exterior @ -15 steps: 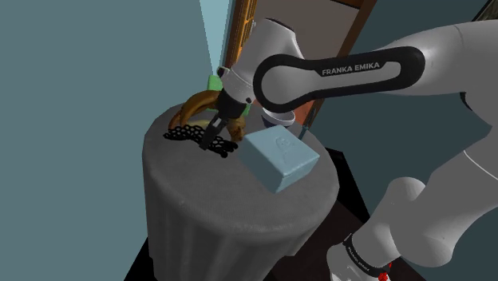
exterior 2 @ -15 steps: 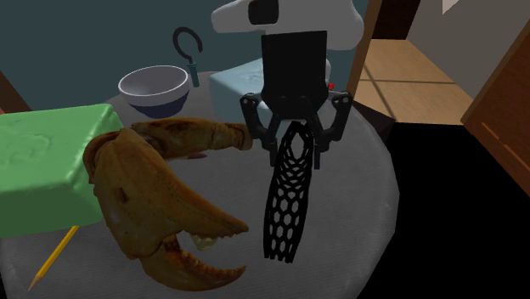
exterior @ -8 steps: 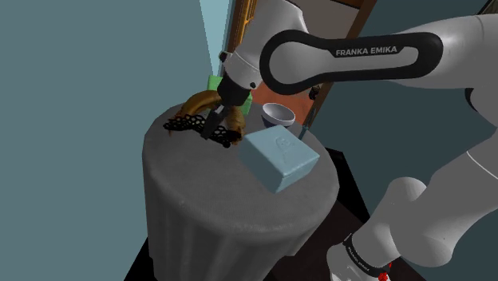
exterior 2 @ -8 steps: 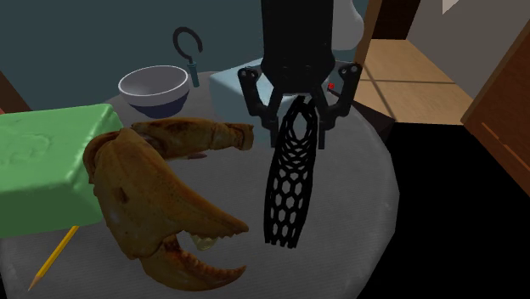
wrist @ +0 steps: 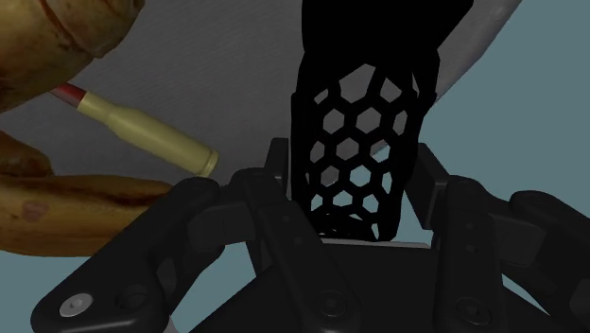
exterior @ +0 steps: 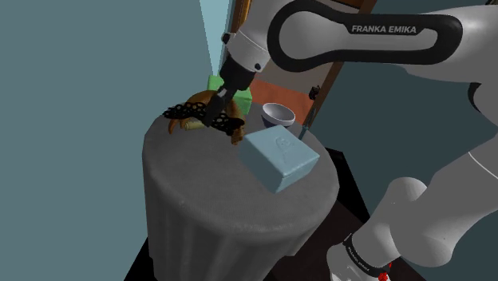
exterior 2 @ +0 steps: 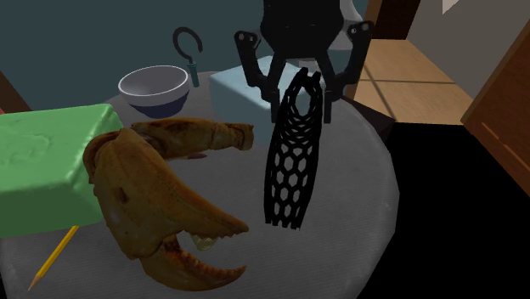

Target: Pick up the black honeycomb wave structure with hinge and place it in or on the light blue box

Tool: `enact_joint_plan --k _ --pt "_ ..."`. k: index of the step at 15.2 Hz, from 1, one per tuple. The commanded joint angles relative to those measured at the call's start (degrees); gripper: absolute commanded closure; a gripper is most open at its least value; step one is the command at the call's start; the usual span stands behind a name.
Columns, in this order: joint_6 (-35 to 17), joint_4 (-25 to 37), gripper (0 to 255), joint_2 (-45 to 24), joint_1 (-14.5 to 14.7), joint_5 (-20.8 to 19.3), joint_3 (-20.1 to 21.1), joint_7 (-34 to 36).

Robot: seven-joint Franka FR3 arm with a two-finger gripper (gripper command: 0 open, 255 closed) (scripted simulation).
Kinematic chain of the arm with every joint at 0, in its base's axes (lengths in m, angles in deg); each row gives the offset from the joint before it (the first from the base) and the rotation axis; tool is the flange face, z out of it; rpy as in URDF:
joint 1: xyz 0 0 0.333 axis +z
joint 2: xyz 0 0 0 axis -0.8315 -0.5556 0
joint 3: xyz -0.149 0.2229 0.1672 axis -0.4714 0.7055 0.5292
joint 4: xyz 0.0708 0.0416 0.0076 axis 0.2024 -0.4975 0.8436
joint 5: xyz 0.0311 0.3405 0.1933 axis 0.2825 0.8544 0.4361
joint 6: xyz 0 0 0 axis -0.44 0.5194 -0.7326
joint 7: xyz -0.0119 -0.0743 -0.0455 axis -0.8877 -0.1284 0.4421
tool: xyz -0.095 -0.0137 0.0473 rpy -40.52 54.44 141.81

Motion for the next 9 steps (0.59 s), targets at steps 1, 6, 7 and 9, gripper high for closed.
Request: enact_joint_plan --k 1,6,7,9 --pt "1.7 1.4 255 0.2 -0.1 -0.1 -0.1 0.2" --pt "5.4 5.2 255 0.3 -0.2 -0.5 -0.2 0.9" --pt "6.2 6.0 255 0.3 -0.2 -0.6 -0.2 1.0" --pt "7.7 7.6 255 0.2 -0.2 -0.7 -0.2 1.3"
